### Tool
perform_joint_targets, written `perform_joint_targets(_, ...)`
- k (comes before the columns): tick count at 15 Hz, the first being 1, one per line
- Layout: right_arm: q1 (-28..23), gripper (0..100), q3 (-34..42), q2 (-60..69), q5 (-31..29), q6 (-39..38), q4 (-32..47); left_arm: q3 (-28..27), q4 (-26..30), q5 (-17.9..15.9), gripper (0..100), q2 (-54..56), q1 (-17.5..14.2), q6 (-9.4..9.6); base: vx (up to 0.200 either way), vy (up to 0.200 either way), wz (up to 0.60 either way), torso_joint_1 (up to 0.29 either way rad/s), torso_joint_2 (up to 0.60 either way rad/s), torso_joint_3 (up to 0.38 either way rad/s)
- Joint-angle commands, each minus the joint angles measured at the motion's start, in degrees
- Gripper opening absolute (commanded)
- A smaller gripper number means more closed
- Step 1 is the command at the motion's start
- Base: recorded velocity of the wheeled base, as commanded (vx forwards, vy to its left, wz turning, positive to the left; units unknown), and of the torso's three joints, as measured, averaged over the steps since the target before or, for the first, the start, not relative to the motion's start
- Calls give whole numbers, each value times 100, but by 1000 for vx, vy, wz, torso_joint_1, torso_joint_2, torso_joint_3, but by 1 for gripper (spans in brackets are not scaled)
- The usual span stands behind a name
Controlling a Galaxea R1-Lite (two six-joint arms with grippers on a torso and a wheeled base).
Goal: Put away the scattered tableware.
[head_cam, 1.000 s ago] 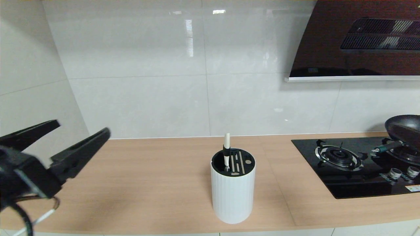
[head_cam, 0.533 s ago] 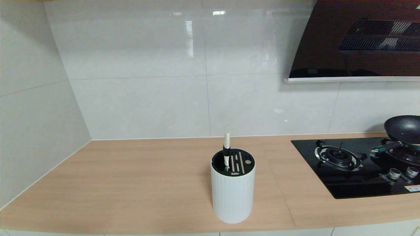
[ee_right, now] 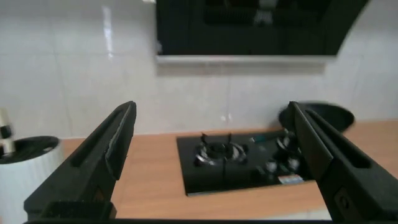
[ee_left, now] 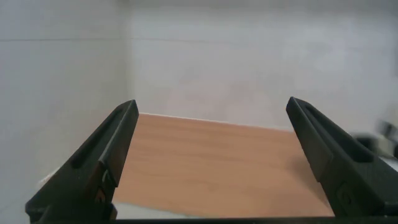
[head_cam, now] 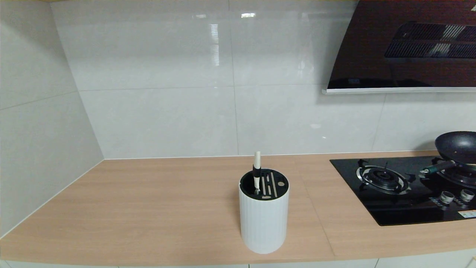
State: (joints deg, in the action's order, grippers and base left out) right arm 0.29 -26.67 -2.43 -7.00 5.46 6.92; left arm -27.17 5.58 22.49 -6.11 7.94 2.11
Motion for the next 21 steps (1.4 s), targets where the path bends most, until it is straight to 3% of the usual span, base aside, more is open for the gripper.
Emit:
perform_joint_targets(1, -56, 100, 233, 234, -65, -19, -33, 28, 13, 150, 100, 66, -266, -88, 0, 0, 0, 0, 0, 0)
perform_joint_targets(2, -64, 100, 391, 234, -206, -19, -42, 89, 57, 36, 100, 250, -627, -132, 0, 0, 0, 0, 0, 0)
perform_joint_targets(3, -56, 100, 505, 234, -267, -36, -60, 353, 162, -395, 100, 611, -750, 9, 0, 0, 0, 0, 0, 0)
perform_joint_targets(4, -56, 100, 567, 243, -74, -230, -68, 713, 145, -614, 100, 611, -785, 229, 0, 0, 0, 0, 0, 0)
perform_joint_targets(6, -47, 100, 593, 243, 700, -827, -77, 1039, -84, -491, 100, 611, -785, 62, 0, 0, 0, 0, 0, 0)
perform_joint_targets(7, -47, 100, 663, 243, 937, -1038, -60, 1610, -207, -491, 100, 611, -785, -35, 0, 0, 0, 0, 0, 0)
perform_joint_targets(9, -47, 100, 1112, 243, 928, -1038, -60, 2462, -778, -588, 100, 611, -785, 9, 0, 0, 0, 0, 0, 0)
perform_joint_targets(10, -47, 100, 1586, 243, 867, -1003, -86, 2717, -1015, -860, 100, 611, -785, 70, 0, 0, 0, 0, 0, 0)
perform_joint_targets(13, -47, 100, 2606, 243, 858, -546, -754, 2717, -769, -1678, 100, 611, -785, 18, 0, 0, 0, 0, 0, 0)
perform_joint_targets(14, -47, 100, 2659, 243, 876, -546, -965, 2717, -655, -2161, 100, 611, -785, 18, 0, 0, 0, 0, 0, 0)
perform_joint_targets(15, -47, 100, 2650, 234, 876, -546, -921, 2717, -514, -2346, 100, 611, -785, 35, 0, 0, 0, 0, 0, 0)
perform_joint_targets(17, -47, 100, 2641, 234, 893, -546, -868, 2717, -541, -2390, 100, 593, -776, 167, 0, 0, 0, 0, 0, 0)
perform_joint_targets(21, -56, 100, 2562, 216, 867, -511, -666, 2717, -541, -2381, 100, 611, -776, 123, 0, 0, 0, 0, 0, 0)
